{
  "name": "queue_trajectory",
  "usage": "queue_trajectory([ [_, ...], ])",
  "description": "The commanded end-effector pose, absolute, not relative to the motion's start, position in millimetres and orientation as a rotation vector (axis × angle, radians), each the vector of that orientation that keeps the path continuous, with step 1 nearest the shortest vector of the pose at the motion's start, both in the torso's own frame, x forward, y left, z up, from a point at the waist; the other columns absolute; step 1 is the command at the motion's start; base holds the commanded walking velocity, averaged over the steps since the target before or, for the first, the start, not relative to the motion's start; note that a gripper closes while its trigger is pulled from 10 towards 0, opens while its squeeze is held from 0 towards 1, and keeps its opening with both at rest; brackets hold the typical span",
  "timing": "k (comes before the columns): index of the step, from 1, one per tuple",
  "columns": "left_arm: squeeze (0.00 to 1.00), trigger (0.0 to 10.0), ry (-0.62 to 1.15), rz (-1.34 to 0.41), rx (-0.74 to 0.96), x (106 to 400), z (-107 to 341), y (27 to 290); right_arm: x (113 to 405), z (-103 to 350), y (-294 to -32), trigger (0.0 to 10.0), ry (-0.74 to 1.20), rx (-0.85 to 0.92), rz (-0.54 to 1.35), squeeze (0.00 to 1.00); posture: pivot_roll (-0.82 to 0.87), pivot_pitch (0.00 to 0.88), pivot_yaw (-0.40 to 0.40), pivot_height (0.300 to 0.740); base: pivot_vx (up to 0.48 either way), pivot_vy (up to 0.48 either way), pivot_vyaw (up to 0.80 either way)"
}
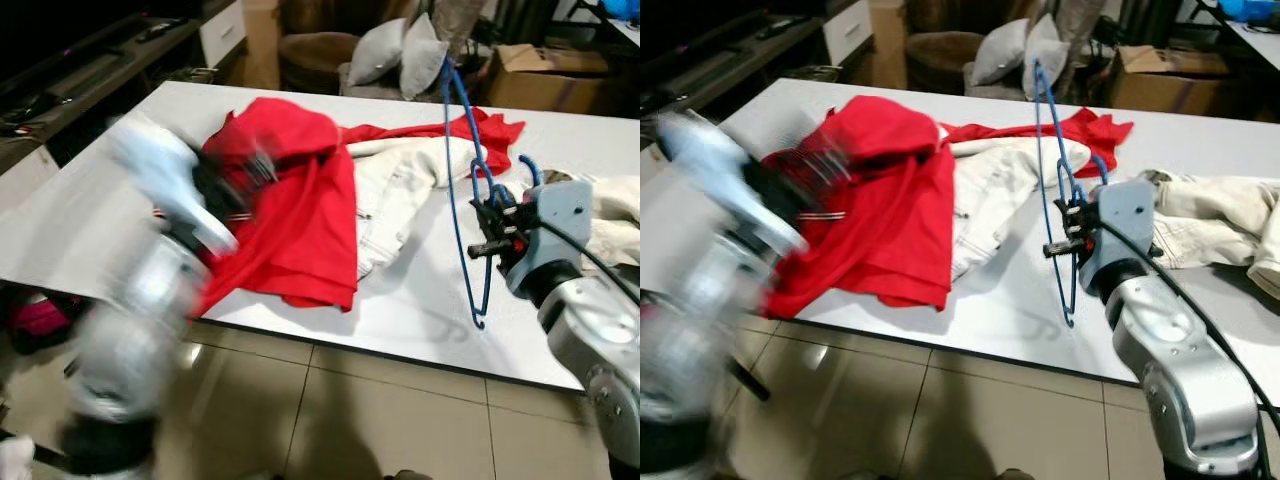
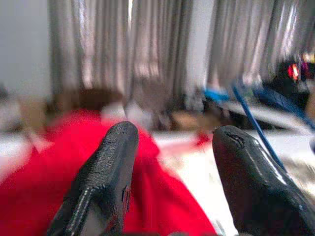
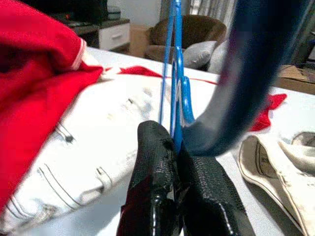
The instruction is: Hang hanger
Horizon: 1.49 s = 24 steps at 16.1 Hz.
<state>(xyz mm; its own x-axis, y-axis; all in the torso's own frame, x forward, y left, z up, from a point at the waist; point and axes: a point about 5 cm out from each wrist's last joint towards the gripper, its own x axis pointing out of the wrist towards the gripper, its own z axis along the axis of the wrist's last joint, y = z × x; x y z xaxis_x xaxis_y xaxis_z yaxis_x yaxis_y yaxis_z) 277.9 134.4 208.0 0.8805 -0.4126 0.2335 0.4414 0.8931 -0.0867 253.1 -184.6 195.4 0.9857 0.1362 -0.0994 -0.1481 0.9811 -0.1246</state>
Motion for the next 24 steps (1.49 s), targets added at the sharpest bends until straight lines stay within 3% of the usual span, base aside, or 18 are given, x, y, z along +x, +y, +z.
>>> queue_trajectory([
  [1,0.20,10.0,-0.206,-0.421,-0.122,278.2,206.2,135.0,250.1,198.8,-179.2,10.0,0.059,-0.149,0.162,0.00,-0.15,0.035,0.085,0.740,0.000,-0.281,0.00],
  [7,0.20,10.0,-0.072,-0.337,-0.054,269.6,168.9,137.7,241.9,178.8,-178.4,10.0,0.084,-0.136,0.081,0.00,-0.16,0.049,0.065,0.740,0.000,-0.347,-0.07],
  [14,0.20,10.0,-0.077,-0.343,-0.031,279.0,170.6,130.9,247.7,186.7,-182.9,10.0,0.035,-0.209,0.081,0.00,-0.17,0.080,0.079,0.740,0.000,-0.328,-0.77],
  [17,0.20,10.0,-0.076,-0.344,-0.030,280.7,169.6,129.0,246.7,189.8,-169.8,10.0,0.021,-0.105,0.187,0.00,-0.18,0.071,0.077,0.740,0.000,-0.291,-0.50],
  [18,0.14,10.0,-0.068,-0.346,-0.046,280.9,168.4,128.4,246.5,190.8,-167.0,10.0,0.014,-0.101,0.202,0.00,-0.19,0.071,0.076,0.740,0.000,0.000,0.00],
  [19,0.00,10.0,-0.054,-0.338,-0.032,281.8,165.2,128.9,247.0,188.2,-165.4,10.0,0.030,-0.091,0.198,0.00,-0.18,0.066,0.066,0.740,0.000,0.000,0.00],
  [24,0.00,10.0,-0.065,-0.344,-0.033,282.0,168.5,133.1,249.6,178.9,-169.8,10.0,0.057,-0.056,0.151,0.00,-0.17,0.082,0.063,0.740,0.000,0.170,0.00],
])
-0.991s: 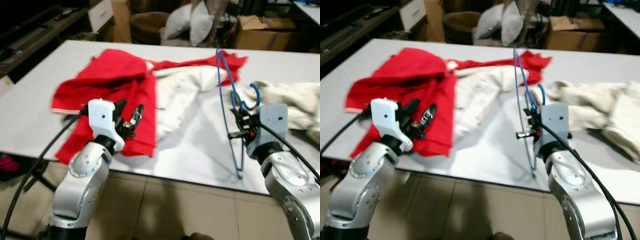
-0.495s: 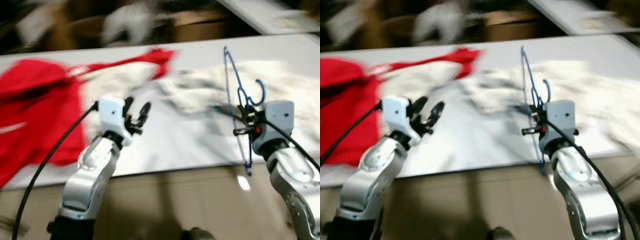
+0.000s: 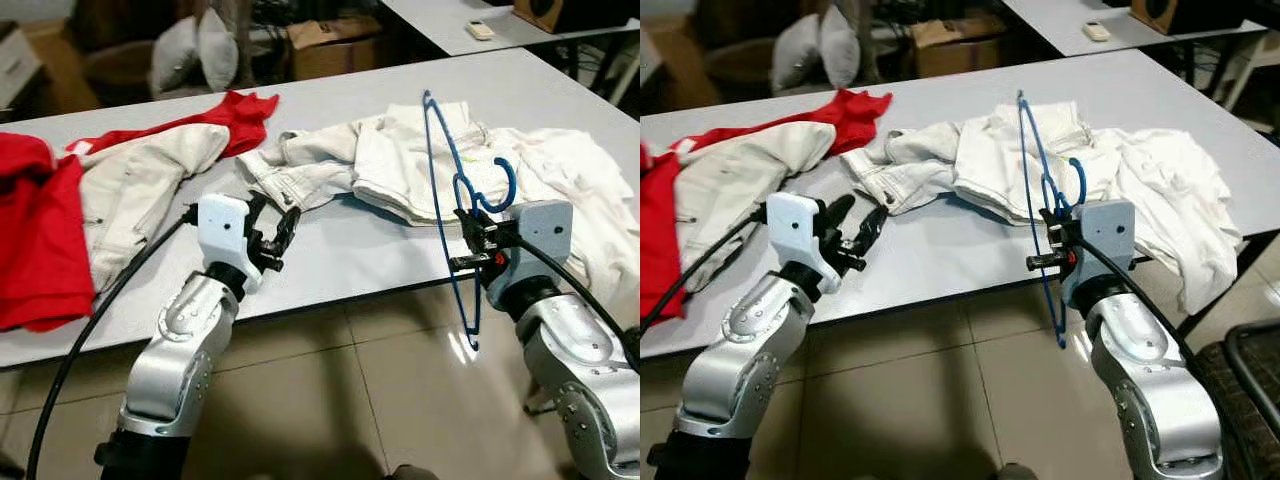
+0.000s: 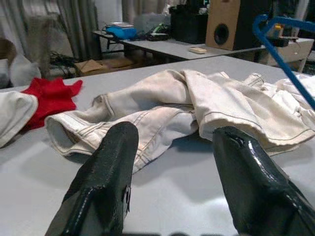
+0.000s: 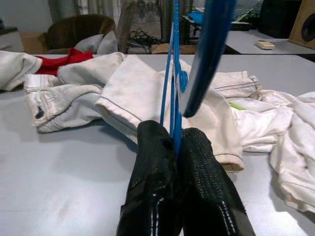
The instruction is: Hang hanger
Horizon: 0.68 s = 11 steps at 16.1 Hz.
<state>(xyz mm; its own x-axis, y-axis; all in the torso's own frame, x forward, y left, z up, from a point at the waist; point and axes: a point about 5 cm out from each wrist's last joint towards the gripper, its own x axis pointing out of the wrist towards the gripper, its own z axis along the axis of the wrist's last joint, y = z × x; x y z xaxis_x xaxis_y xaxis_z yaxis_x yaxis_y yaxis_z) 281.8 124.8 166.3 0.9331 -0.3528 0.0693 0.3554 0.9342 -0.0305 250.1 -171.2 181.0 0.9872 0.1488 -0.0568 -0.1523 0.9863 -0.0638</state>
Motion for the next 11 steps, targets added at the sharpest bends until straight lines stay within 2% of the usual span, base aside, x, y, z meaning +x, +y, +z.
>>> queue_trajectory([
  [1,0.00,10.0,-0.063,-0.344,-0.032,281.1,167.2,135.3,248.8,176.2,-171.3,10.0,0.055,-0.067,0.145,0.00,-0.17,0.079,0.062,0.740,0.000,0.480,-0.48],
  [4,0.00,10.0,-0.046,-0.345,-0.043,279.2,161.1,137.8,247.4,171.3,-175.2,10.0,0.076,-0.034,0.120,0.00,-0.18,0.065,0.068,0.740,0.000,0.480,-0.72],
  [7,0.00,10.0,-0.045,-0.353,-0.035,281.1,159.7,137.9,250.4,174.7,-175.4,10.0,0.055,-0.036,0.128,0.00,-0.18,0.052,0.064,0.740,0.000,0.480,0.00],
  [11,0.00,10.0,-0.045,-0.366,-0.042,277.5,159.1,137.2,250.2,172.1,-175.9,10.0,0.038,-0.075,0.114,0.00,-0.17,0.062,0.054,0.740,0.000,0.000,0.00],
])
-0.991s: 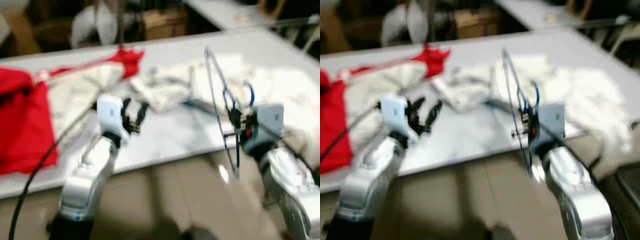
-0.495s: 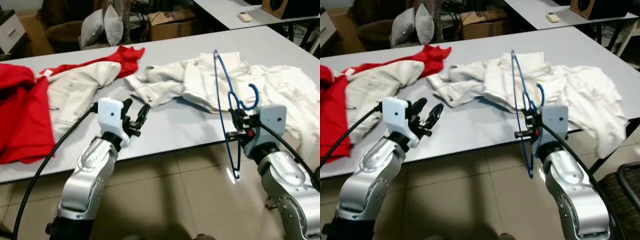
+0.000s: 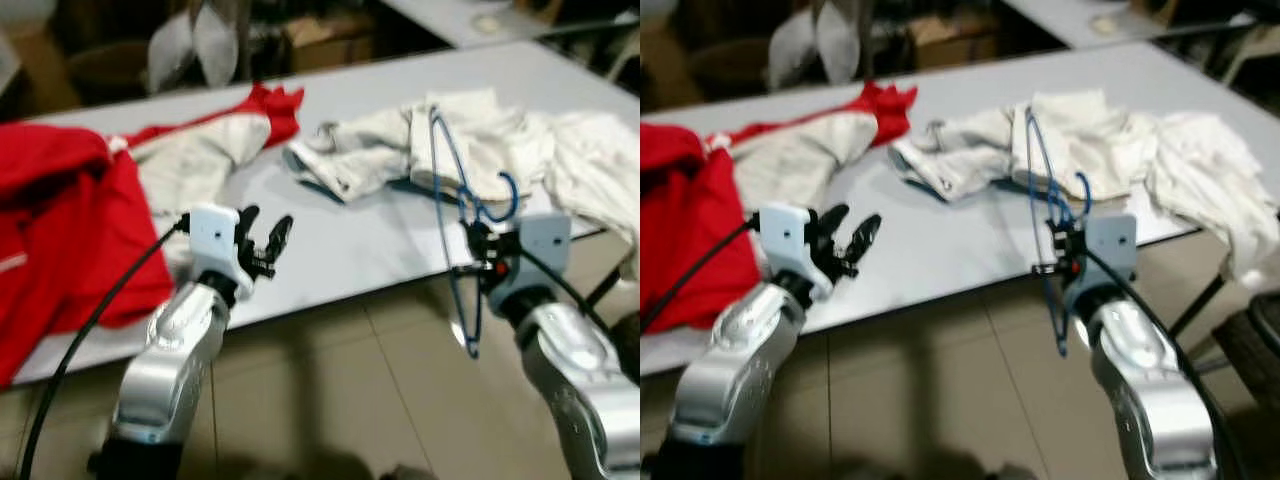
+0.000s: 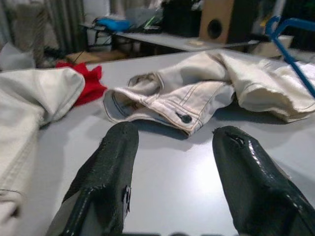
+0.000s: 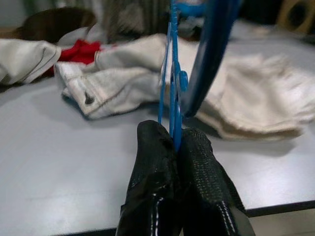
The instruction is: Hang hanger
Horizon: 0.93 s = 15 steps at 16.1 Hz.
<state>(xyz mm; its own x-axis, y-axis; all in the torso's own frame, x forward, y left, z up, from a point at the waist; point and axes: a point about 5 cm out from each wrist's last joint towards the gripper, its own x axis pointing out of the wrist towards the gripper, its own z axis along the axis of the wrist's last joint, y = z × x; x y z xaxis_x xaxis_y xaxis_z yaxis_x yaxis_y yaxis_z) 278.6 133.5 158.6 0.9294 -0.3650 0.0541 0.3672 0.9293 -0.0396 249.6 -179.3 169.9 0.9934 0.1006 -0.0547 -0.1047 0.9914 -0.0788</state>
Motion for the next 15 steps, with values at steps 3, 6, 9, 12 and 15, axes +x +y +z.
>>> queue_trajectory([
  [3,0.00,10.0,-0.053,-0.396,-0.042,274.4,157.0,134.3,244.9,168.2,-173.6,10.0,0.054,-0.089,0.154,0.00,-0.17,0.067,0.050,0.740,0.092,0.000,-0.20],
  [6,0.00,10.0,-0.075,-0.404,-0.025,276.4,157.2,130.5,244.5,166.0,-178.9,10.0,0.061,-0.058,0.127,0.00,-0.19,0.060,0.051,0.740,0.412,0.000,-0.78],
  [9,0.91,10.0,-0.049,-0.433,-0.047,278.5,154.5,122.6,244.7,166.5,-184.0,10.0,0.071,-0.048,0.109,0.00,-0.19,0.066,0.049,0.740,0.451,0.000,-0.25],
  [12,1.00,10.0,-0.072,-0.392,0.035,278.5,154.9,120.5,244.2,167.5,-182.4,10.0,0.056,-0.106,0.132,0.00,-0.18,0.095,0.049,0.740,0.390,0.000,0.00],
  [15,1.00,10.0,-0.066,-0.328,0.048,277.6,154.2,131.7,240.5,167.0,-177.7,10.0,0.065,-0.133,0.209,0.00,-0.18,0.100,0.052,0.740,0.356,0.000,0.00],
])
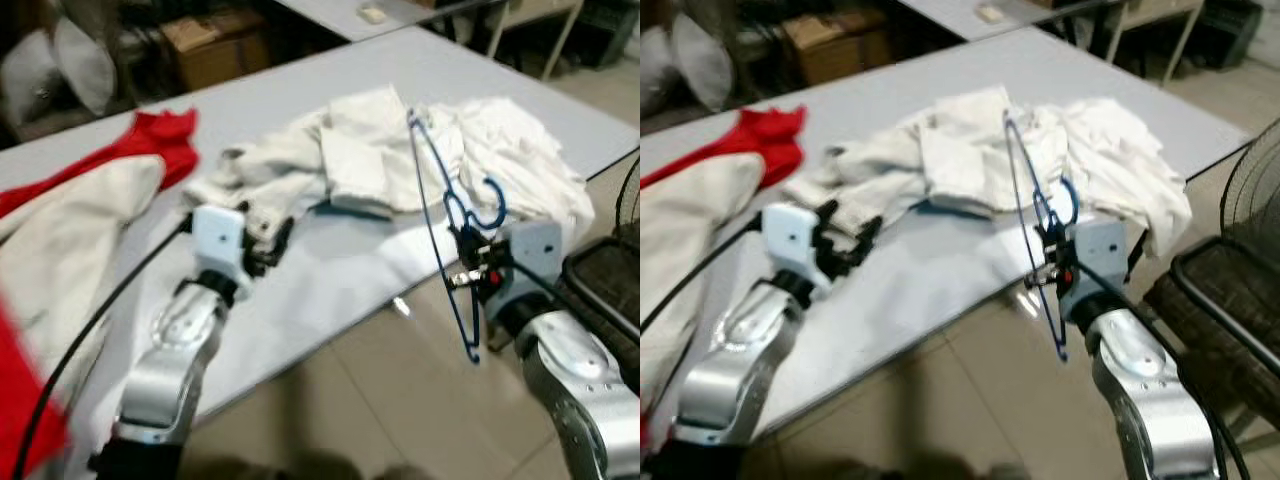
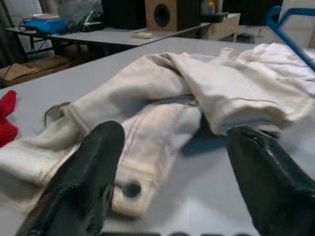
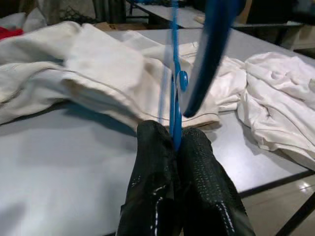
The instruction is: Hang hanger
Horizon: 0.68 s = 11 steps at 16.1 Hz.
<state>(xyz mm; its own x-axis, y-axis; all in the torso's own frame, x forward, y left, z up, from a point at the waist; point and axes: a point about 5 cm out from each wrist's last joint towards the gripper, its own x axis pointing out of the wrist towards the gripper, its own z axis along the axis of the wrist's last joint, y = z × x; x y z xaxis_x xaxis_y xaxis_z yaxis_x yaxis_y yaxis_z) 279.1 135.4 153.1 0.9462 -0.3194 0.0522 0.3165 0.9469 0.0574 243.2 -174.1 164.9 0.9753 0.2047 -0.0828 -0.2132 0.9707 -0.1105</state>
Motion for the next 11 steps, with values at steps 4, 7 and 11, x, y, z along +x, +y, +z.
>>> queue_trajectory([
  [4,1.00,10.0,-0.036,-0.397,0.089,275.5,148.4,130.2,238.2,167.8,-178.1,10.0,0.058,-0.128,0.205,0.00,-0.19,0.093,0.054,0.740,0.262,0.000,0.00],
  [7,1.00,10.0,0.074,-0.528,0.408,275.8,132.4,138.4,238.0,169.3,-180.6,10.0,0.045,-0.145,0.230,0.00,-0.19,0.084,0.062,0.740,0.000,0.000,0.00],
  [11,0.00,10.0,0.141,-0.618,0.610,285.9,130.1,160.0,234.9,169.1,-187.3,10.0,0.046,-0.153,0.243,0.00,-0.19,0.090,0.070,0.740,0.000,0.000,0.00],
])
